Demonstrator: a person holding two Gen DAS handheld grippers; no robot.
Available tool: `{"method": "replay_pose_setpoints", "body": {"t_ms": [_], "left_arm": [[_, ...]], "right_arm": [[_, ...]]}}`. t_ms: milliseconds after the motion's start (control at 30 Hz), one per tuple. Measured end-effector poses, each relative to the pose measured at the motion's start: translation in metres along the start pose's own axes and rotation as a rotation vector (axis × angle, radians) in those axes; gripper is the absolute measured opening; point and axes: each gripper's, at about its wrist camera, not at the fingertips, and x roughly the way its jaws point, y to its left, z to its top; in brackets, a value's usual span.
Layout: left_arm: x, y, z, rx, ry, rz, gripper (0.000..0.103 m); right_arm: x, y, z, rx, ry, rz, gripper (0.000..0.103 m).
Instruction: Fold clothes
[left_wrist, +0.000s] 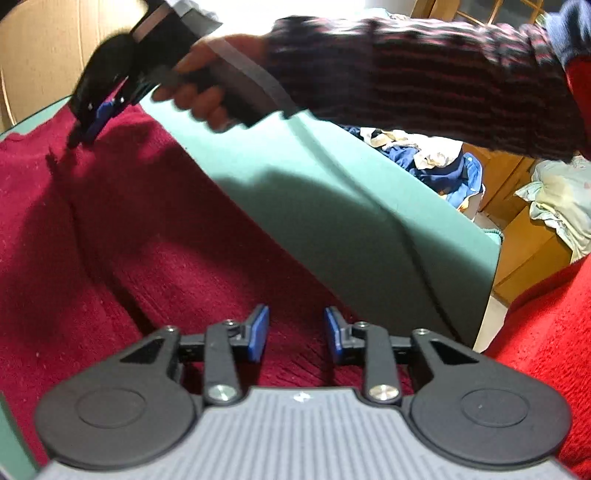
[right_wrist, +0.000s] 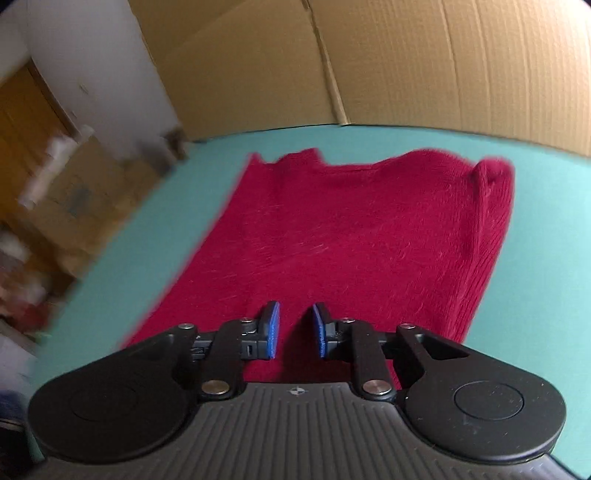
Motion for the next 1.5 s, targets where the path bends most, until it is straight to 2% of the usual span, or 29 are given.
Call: {"method": "replay_pose_setpoints", "body": {"t_ms": [100, 133, 167, 233, 333, 467, 533, 567, 633, 700, 800, 900, 1033, 1133, 1267, 1500], "left_arm": [[0.002, -0.005, -0.003, -0.018, -0.021, 0.017, 0.031], [0.002, -0.006, -0.003, -0.025, -0.027, 0.022, 0.031], [0.001, -0.007, -0.004, -0.03, -0.032, 0.028, 0.031], [-0.001, -0.008, -0.004, -0.057, -0.046, 0.03, 0.031], [-0.001, -0.007, -0.006, -0.088, -0.062, 0.033, 0.031], [-0.006, -0.011, -0.006, -0.088, -0.077, 0.067, 0.031], [-0.021, -0.011, -0.01, -0.114, -0.116, 0.102, 0.031], [-0.034, -0.009, -0.015, -0.138, -0.144, 0.129, 0.033], [-0.06, -0.005, -0.027, -0.188, -0.198, 0.186, 0.046], [-0.086, 0.004, -0.044, -0.24, -0.226, 0.251, 0.046], [-0.117, 0.016, -0.071, -0.285, -0.224, 0.326, 0.046], [-0.136, 0.022, -0.102, -0.329, -0.205, 0.33, 0.046], [-0.138, 0.029, -0.13, -0.392, -0.16, 0.268, 0.046], [-0.13, 0.028, -0.13, -0.373, -0.163, 0.226, 0.048], [-0.121, 0.039, -0.127, -0.38, -0.163, 0.238, 0.048], [-0.114, 0.061, -0.122, -0.382, -0.132, 0.219, 0.05]], "right_arm": [[-0.002, -0.018, 0.008, 0.103, -0.045, -0.009, 0.003], [-0.007, -0.018, 0.01, 0.114, -0.058, -0.022, 0.008], [-0.012, -0.016, 0.01, 0.122, -0.061, -0.006, 0.013], [-0.018, -0.006, 0.009, 0.113, -0.027, 0.112, 0.016], [-0.002, 0.014, -0.001, 0.03, 0.049, 0.081, 0.02], [-0.006, 0.017, -0.001, 0.033, 0.024, 0.054, 0.016], [-0.019, 0.024, 0.002, 0.034, -0.001, 0.046, 0.027], [-0.025, 0.029, 0.004, 0.02, -0.009, 0.062, 0.026], [-0.031, 0.043, 0.012, -0.021, -0.018, 0.041, 0.027], [-0.031, 0.053, 0.021, -0.028, -0.024, 0.019, 0.029], [-0.027, 0.067, 0.03, -0.006, -0.038, -0.011, 0.03], [-0.026, 0.078, 0.026, 0.029, -0.038, -0.004, 0.035], [-0.023, 0.095, 0.005, 0.05, -0.026, -0.006, 0.036], [-0.037, 0.108, -0.018, 0.06, -0.029, -0.023, 0.036], [-0.066, 0.125, -0.051, 0.053, -0.051, -0.037, 0.034], [-0.104, 0.152, -0.119, 0.018, 0.028, -0.049, 0.032]]}}
